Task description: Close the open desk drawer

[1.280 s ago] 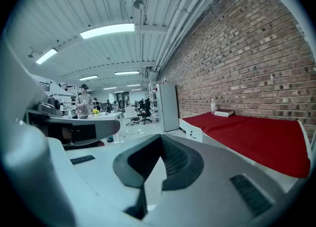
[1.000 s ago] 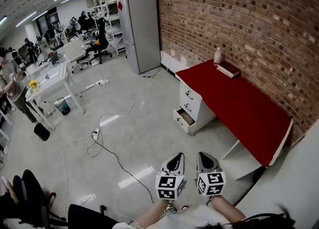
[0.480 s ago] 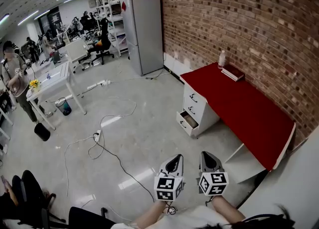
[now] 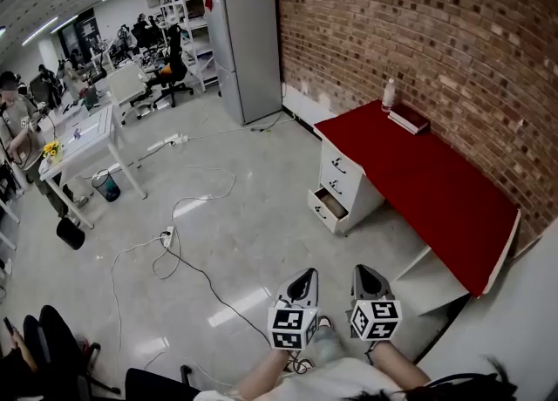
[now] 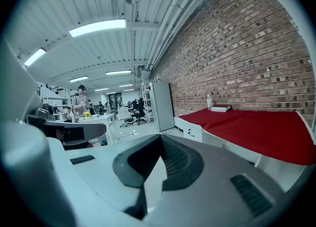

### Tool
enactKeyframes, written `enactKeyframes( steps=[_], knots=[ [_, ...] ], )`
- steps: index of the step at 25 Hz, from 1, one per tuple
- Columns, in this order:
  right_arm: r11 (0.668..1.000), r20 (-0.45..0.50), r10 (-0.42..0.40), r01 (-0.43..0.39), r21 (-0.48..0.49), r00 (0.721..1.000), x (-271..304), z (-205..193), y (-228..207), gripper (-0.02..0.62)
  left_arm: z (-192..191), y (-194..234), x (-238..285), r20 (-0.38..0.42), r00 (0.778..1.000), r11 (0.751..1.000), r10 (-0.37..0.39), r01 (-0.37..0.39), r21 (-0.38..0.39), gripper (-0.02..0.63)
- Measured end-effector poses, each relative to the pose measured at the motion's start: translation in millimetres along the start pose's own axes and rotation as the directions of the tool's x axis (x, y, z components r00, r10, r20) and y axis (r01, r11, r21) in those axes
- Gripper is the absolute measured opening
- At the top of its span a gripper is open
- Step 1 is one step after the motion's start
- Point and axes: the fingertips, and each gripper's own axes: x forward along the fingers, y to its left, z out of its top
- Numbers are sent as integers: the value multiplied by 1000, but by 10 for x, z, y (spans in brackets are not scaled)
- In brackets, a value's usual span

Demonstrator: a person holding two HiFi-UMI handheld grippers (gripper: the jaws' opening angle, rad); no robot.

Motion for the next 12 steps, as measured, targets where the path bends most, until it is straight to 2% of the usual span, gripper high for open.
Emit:
enactKeyframes(
  steps=[12],
  knots=[
    [999, -23, 29, -30, -33, 999, 761, 200, -130, -2, 102, 366, 627, -12, 1000, 999, 28, -28, -21, 8]
  ],
)
